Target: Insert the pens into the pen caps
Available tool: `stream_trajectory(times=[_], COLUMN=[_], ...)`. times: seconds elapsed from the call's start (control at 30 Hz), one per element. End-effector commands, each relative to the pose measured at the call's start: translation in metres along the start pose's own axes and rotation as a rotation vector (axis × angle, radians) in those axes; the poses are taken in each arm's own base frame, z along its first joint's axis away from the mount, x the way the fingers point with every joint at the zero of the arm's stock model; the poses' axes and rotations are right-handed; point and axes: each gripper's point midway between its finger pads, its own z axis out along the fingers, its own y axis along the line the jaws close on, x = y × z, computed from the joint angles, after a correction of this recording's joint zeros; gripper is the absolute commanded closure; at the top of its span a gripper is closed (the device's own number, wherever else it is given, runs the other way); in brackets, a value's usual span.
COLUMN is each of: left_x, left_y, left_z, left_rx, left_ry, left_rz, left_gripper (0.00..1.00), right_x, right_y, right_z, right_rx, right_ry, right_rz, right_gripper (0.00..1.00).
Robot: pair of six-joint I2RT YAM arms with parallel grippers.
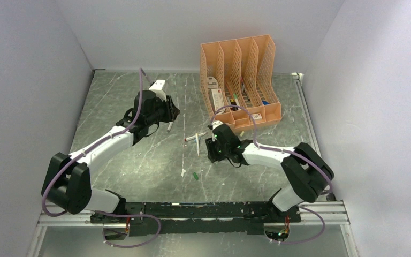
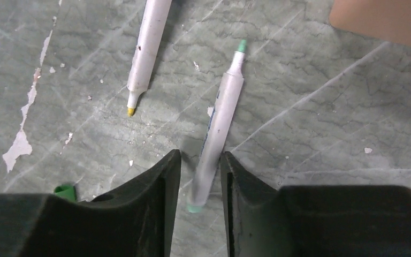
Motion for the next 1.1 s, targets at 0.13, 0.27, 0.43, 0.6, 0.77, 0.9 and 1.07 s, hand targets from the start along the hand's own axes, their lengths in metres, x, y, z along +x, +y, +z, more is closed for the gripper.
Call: stream_trajectory(times=[0.13, 0.27, 0.43, 0.6, 0.77, 0.9, 1.07], left_x=[-0.011, -0.016, -0.027, -0.034, -0.023, -0.016, -0.011], left_y=[-0.016, -0.042, -0.102, -0.136, -0.167, -0.189, -0.194], left_z=[-0.008, -0.019, -0.054, -0.085, -0.092, -0.095, -0.09], left_rx=[0.076, 0.222, 0.612, 0.862, 0.98, 1.036, 1.04], left_ry=[-0.052, -0.086, -0.19, -0.265, -0.263, -0.263, -0.267], left_rz=[-0.039, -0.064, -0.104, -0.162, -0.148, -0.136, -0.16], left_gripper=[0.6, 0.6, 0.61, 0.48, 0.34, 0.3, 0.32], right_x=[0.015, -0.005, -0.07, -0.11, -0.138, -0.153, -0.159], right_y=[-0.008, 0.0, 0.021, 0.03, 0.038, 0.043, 0.04], right_z=[0.001, -0.013, -0.068, -0.12, -0.151, -0.173, -0.188], right_rx=[0.092, 0.047, -0.093, -0.185, -0.237, -0.275, -0.27], right_ry=[0.058, -0.031, -0.349, -0.581, -0.694, -0.781, -0.826], right_rz=[0.032, 0.061, 0.098, 0.135, 0.147, 0.147, 0.138], right_gripper=[0.99, 1.0, 1.0, 1.0, 1.0, 1.0, 1.0])
